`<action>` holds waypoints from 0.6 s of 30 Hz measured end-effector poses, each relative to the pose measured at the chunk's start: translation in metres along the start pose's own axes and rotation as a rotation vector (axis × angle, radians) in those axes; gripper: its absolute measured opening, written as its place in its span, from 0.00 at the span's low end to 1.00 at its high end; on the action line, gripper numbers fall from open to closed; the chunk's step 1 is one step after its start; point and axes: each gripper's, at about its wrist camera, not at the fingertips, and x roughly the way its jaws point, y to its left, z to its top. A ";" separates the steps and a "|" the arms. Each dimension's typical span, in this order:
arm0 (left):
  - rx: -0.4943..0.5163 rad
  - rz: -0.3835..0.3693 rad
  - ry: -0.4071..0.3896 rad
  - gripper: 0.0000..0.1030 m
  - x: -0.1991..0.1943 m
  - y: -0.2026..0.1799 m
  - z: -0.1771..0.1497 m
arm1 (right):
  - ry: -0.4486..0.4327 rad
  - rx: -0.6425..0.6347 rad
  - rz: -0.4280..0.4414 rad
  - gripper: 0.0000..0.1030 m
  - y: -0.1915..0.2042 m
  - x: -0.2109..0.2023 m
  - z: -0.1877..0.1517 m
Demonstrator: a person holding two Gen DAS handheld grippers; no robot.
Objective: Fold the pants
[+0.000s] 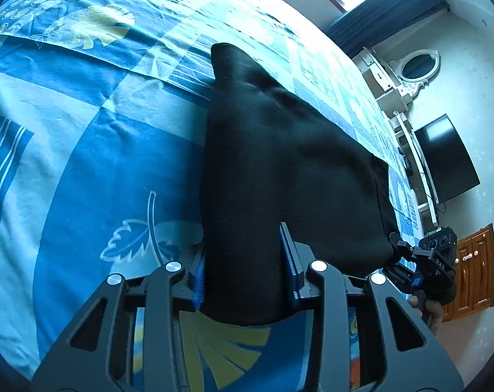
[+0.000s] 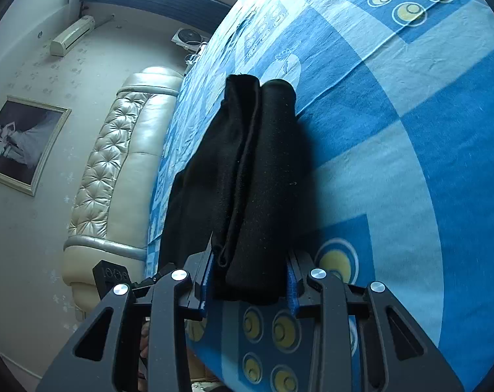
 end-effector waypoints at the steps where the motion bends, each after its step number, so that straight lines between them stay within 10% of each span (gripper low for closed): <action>1: 0.003 0.004 0.005 0.35 -0.002 -0.001 -0.003 | 0.003 -0.002 -0.001 0.34 0.000 -0.002 -0.003; 18: 0.094 -0.008 -0.006 0.39 -0.007 0.017 -0.046 | 0.053 0.017 0.023 0.33 -0.035 -0.009 -0.053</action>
